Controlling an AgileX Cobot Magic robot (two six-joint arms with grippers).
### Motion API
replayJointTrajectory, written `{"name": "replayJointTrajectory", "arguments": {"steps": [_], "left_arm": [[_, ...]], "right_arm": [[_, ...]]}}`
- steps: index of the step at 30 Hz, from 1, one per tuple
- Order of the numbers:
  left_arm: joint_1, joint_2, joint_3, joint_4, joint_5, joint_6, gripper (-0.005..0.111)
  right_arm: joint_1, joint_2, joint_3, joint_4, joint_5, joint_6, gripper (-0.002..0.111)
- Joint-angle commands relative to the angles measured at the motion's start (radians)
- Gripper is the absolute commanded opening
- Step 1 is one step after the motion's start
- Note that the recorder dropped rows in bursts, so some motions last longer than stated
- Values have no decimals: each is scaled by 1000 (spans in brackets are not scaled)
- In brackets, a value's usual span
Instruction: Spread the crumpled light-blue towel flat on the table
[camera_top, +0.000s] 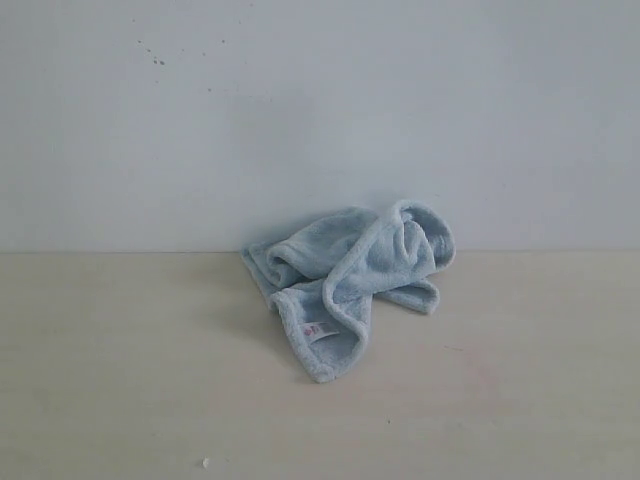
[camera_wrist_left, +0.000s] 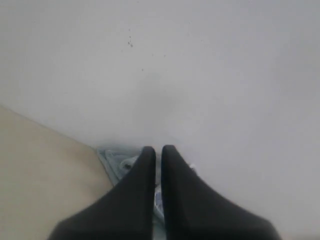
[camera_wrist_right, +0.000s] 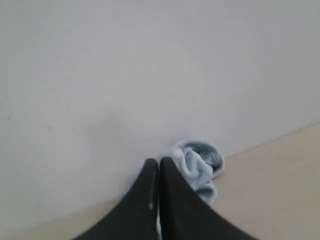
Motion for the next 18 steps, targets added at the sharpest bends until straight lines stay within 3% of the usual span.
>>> {"name": "replayJointTrajectory", "arguments": {"steps": [1, 7, 10, 14, 18], "left_arm": [[-1, 236, -144, -202, 188, 369, 4], [-1, 692, -283, -553, 261, 851, 10], [-1, 913, -362, -716, 281, 1038, 28], [-1, 1191, -461, -993, 370, 1331, 63], [-25, 1422, -548, -1159, 447, 1537, 65]], "right_arm": [[2, 328, -212, -13, 161, -231, 0], [70, 758, -455, -13, 197, -396, 0], [88, 928, -557, -13, 171, -409, 1], [88, 1118, -672, -18, 132, -407, 12], [88, 1257, -745, -18, 90, -407, 24]]}}
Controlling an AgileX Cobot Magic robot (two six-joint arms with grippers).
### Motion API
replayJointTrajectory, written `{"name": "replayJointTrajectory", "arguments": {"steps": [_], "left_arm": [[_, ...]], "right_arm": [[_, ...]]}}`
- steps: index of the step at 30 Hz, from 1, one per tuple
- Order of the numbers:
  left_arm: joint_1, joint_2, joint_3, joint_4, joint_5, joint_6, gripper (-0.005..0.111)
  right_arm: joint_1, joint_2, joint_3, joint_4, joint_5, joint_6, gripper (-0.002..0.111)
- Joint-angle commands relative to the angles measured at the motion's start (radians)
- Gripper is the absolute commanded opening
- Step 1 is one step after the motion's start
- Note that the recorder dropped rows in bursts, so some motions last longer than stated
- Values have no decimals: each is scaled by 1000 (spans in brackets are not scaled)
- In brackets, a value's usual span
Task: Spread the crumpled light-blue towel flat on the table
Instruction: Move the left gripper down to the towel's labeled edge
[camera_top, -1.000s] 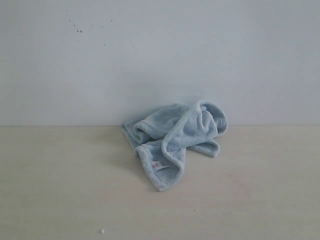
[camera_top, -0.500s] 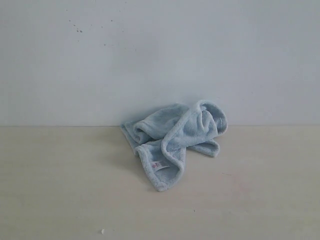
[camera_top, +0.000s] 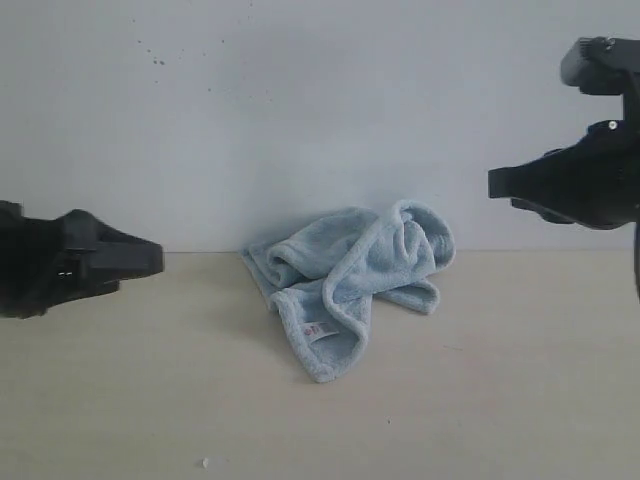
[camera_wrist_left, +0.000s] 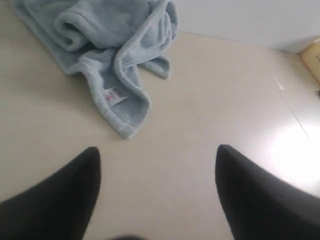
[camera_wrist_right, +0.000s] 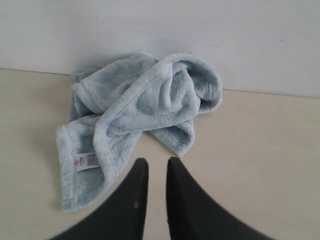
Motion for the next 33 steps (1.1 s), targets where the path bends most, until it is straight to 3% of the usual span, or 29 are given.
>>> {"name": "replayJointTrajectory", "arguments": {"steps": [1, 5, 11, 19, 24, 28, 33], "left_arm": [[-45, 240, -102, -190, 58, 244, 65], [-144, 443, -249, -296, 28, 393, 65], [-251, 679, -495, -300, -6, 426, 65], [-326, 912, -699, -288, -6, 400, 67], [-336, 956, -731, -160, -44, 376, 67], [-323, 937, -736, 0, -107, 228, 67], [-303, 933, -825, 514, -51, -289, 67]], "right_arm": [[1, 139, -79, -7, -56, -11, 26], [1, 223, -117, -7, -112, -11, 27], [1, 278, -135, -7, -199, -20, 27], [1, 306, -136, -7, -266, -38, 27], [1, 308, -136, -7, -264, -45, 27], [1, 308, -136, -7, -249, -76, 27], [1, 308, -136, -7, -241, -81, 27]]}}
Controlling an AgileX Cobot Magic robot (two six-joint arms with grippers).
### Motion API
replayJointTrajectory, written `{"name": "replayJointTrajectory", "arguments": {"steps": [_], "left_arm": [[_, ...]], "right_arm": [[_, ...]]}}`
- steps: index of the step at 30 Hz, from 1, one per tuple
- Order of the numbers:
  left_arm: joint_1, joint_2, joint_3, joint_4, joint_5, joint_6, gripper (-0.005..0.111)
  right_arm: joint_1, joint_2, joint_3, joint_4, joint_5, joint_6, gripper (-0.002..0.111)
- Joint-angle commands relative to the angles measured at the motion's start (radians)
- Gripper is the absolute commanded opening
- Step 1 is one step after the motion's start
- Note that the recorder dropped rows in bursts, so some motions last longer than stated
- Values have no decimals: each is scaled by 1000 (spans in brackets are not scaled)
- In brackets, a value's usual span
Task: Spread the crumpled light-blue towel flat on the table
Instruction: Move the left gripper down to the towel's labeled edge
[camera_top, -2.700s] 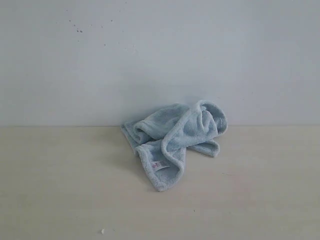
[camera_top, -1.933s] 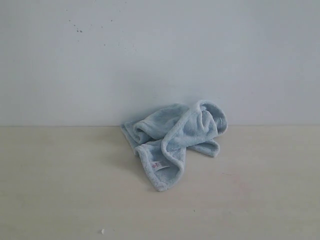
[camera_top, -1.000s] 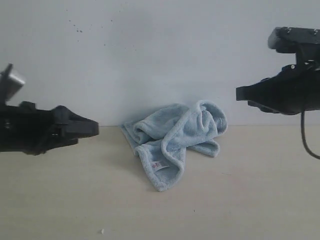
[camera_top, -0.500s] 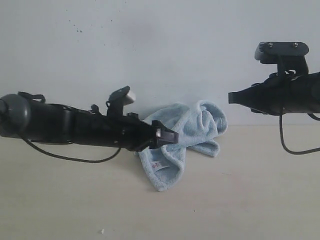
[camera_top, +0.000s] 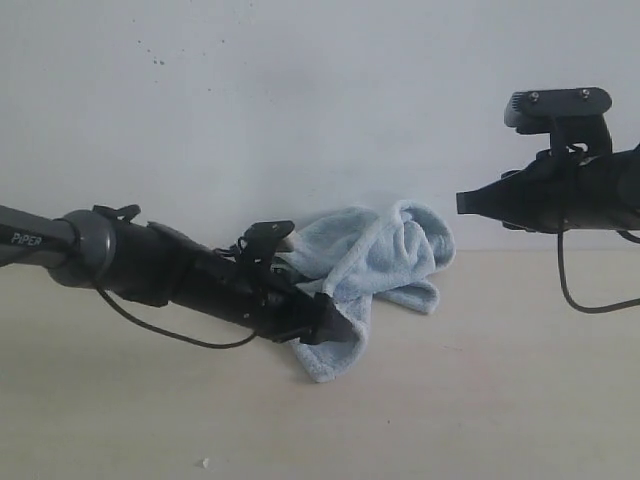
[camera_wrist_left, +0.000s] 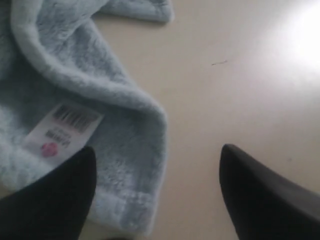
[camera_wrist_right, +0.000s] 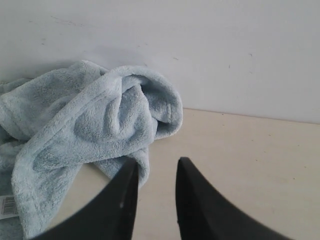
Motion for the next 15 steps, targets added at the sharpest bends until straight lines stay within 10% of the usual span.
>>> {"name": "replayJointTrajectory", "arguments": {"steps": [1, 15], "left_arm": [[14, -17, -100, 439, 76, -436, 67], [14, 40, -426, 877, 331, -722, 67]], "right_arm": [[1, -1, -8, -5, 9, -11, 27], [1, -1, -8, -5, 73, -11, 27]]}}
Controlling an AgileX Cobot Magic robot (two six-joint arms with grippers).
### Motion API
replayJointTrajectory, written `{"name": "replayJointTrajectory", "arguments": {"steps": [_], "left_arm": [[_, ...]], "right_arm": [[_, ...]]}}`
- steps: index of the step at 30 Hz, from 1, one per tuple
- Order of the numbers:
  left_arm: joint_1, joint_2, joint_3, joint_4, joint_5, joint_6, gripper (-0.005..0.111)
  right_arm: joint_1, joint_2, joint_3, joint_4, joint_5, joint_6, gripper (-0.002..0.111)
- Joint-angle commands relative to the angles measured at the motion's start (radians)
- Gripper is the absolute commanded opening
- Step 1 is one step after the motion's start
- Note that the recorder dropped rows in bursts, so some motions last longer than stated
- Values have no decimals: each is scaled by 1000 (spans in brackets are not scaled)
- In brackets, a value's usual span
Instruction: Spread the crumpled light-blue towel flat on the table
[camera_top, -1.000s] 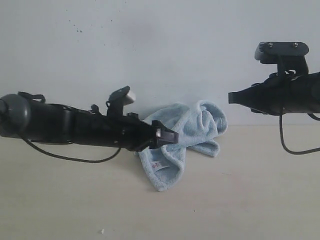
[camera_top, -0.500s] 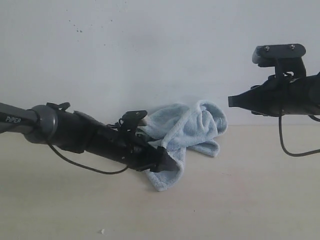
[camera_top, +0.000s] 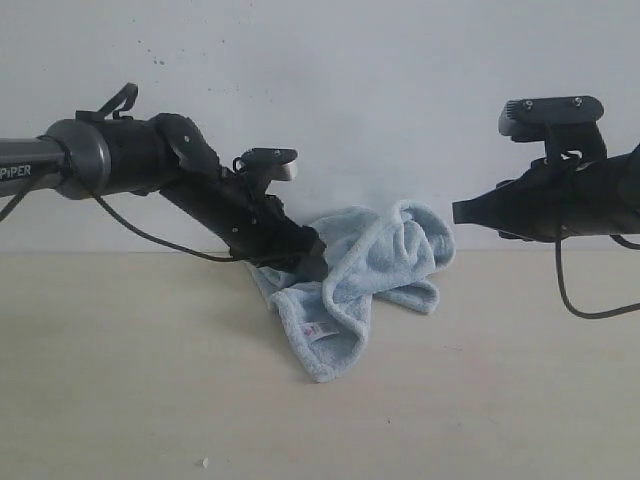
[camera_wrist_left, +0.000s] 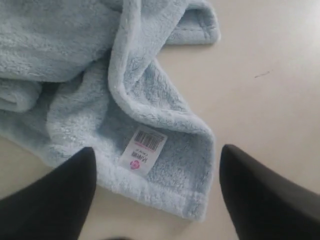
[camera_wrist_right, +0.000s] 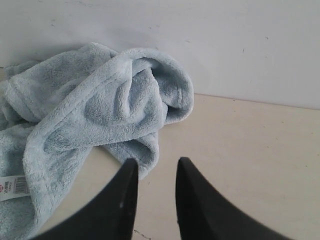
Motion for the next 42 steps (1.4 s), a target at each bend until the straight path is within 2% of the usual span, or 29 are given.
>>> {"name": "replayJointTrajectory", "arguments": {"steps": [1, 9, 18, 27, 34, 42], "left_arm": [[0, 53, -36, 90, 104, -32, 67], [-44, 124, -39, 92, 86, 37, 67], [-58, 156, -39, 86, 88, 44, 67], [-108, 172, -39, 92, 74, 51, 67], [-123, 196, -39, 226, 59, -10, 67], [-121, 200, -39, 244, 52, -26, 64]], "right_arm": [[1, -1, -8, -5, 13, -7, 27], [1, -1, -8, -5, 19, -7, 27], [1, -1, -8, -5, 24, -7, 27], [1, -1, -8, -5, 26, -7, 27], [1, -1, -8, -5, 45, -7, 27], [1, -1, -8, -5, 45, -7, 27]]}}
